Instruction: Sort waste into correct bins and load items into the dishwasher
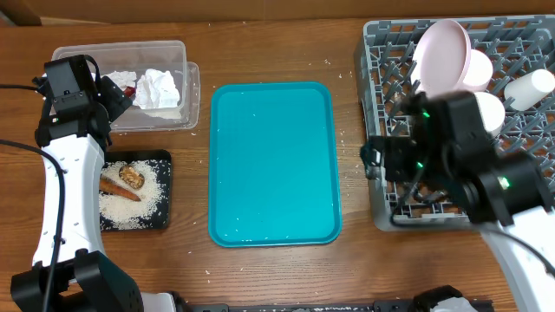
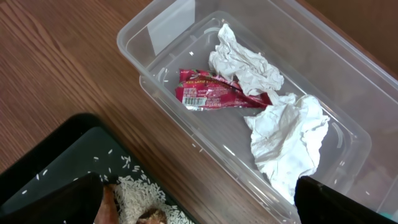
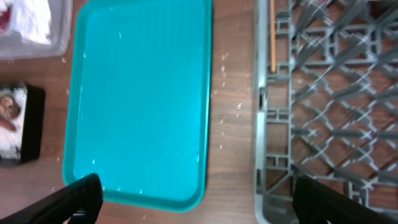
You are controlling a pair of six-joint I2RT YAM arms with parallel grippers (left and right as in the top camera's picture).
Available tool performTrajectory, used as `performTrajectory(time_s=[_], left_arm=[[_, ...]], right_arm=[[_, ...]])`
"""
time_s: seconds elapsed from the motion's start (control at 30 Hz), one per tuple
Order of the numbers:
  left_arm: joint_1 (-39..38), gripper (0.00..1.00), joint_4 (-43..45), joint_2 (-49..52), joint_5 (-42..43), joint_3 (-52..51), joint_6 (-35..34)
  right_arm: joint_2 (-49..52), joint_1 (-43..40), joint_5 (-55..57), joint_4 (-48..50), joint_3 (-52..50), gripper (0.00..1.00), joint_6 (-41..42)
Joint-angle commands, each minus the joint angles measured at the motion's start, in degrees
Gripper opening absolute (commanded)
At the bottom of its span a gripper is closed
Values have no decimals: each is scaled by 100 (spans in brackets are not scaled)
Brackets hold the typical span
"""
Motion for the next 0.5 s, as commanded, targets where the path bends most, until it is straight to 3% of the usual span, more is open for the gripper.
performTrajectory(time_s=[0.0, 0.23, 0.47], left_arm=[[-2, 100, 2, 48, 4, 37, -98], [-2, 100, 2, 48, 4, 37, -101], [-2, 100, 2, 48, 4, 37, -98]], right_arm=[[-470, -179, 0, 398, -756, 100, -116], [-2157, -577, -323, 3014, -3469, 100, -96], [-3960, -721, -376, 4496, -5331, 100, -103]])
